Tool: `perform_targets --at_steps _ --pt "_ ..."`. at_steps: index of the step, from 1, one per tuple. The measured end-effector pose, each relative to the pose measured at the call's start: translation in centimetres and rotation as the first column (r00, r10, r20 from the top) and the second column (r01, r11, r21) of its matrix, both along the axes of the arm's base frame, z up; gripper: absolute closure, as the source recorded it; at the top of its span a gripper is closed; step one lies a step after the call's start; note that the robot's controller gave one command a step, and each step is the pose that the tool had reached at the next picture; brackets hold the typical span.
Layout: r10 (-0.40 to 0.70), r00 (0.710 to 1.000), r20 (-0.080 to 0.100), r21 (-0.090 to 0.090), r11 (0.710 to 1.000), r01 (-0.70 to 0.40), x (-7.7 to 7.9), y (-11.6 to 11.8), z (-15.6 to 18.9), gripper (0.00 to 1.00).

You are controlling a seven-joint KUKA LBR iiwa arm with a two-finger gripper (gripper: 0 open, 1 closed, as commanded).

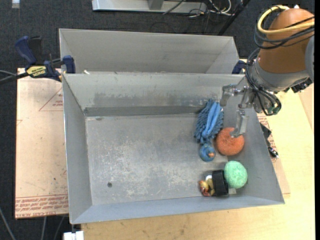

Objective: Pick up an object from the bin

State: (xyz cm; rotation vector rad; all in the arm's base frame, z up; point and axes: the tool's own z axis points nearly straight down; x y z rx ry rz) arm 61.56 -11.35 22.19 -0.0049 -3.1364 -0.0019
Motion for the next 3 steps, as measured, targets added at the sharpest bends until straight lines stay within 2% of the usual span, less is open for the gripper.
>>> perform_targets --at_steps 1,2,3 --pt "0.002 1.000 0.007 -0.001 1.000 -0.002 0.1 0.0 0.5 0.00" --pt "0.062 0.998 0.015 -0.002 0.998 -0.062 -0.1 -0.6 -1.5 0.00" --pt "0.099 0.995 0.011 -0.002 0.995 -0.099 -1.6 -1.1 -7.5 0.00"
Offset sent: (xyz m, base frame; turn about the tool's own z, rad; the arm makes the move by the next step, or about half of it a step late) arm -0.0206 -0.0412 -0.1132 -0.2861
